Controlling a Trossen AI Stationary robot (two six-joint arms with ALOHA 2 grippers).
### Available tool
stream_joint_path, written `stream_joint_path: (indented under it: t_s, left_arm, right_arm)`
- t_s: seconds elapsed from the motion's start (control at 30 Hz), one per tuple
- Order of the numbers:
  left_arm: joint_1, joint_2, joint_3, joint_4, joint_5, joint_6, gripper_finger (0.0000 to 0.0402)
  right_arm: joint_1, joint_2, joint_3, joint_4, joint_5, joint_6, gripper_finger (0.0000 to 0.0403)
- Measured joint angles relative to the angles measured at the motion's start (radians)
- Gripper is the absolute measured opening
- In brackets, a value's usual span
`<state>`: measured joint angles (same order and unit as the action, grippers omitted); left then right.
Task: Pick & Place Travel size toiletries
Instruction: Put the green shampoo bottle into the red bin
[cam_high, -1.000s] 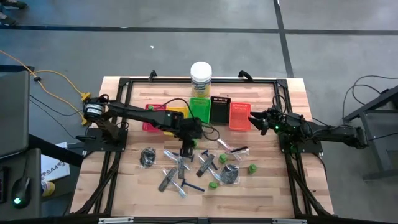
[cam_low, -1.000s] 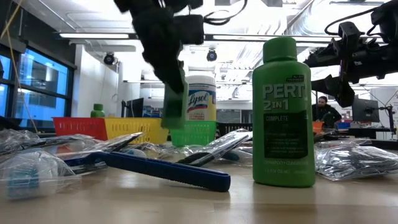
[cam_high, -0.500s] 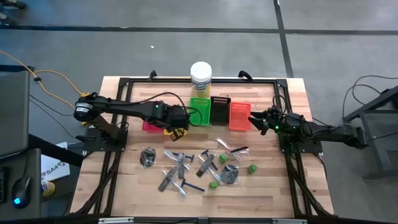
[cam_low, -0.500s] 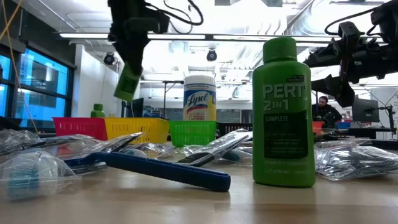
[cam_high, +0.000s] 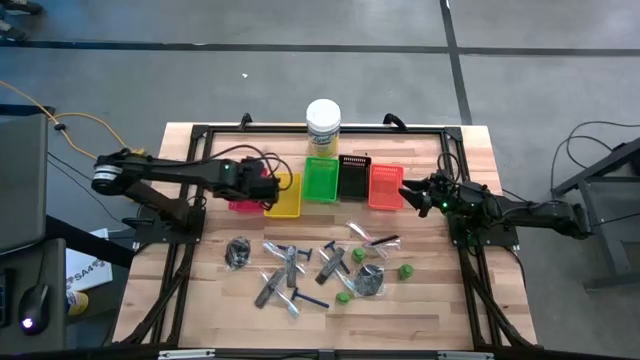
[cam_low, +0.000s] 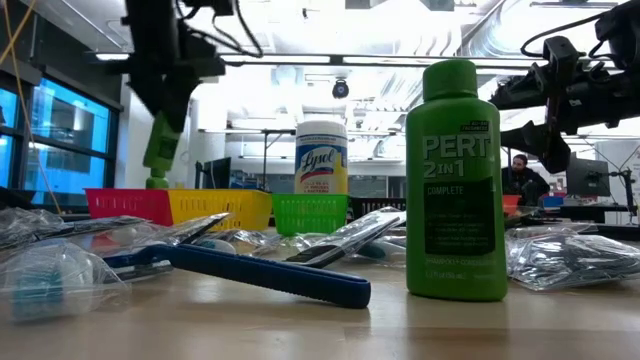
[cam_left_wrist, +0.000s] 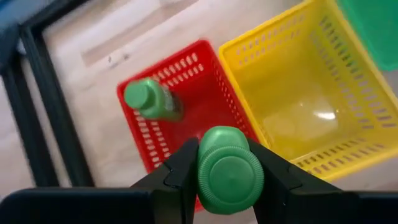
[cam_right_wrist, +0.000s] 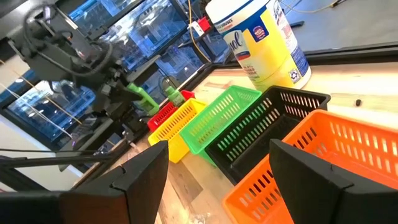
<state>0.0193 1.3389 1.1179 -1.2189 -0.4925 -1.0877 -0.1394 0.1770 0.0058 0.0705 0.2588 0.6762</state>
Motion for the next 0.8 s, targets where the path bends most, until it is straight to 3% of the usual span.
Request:
stream_joint_path:
  t_s: [0.43, 0.8]
  left_arm:
    - [0.0, -0.023, -0.199, 0.115, -0.038, -0.157, 0.0104]
    - [0.0, -0.023, -0.281, 0.203, -0.089, -0.204, 0.0104]
  right_arm:
    - [0.0, 0.001, 0.0, -0.001, -0.001, 0.0, 0.0266]
    - [0.0, 0.001, 0.0, -0.001, -0.001, 0.0, 0.0266]
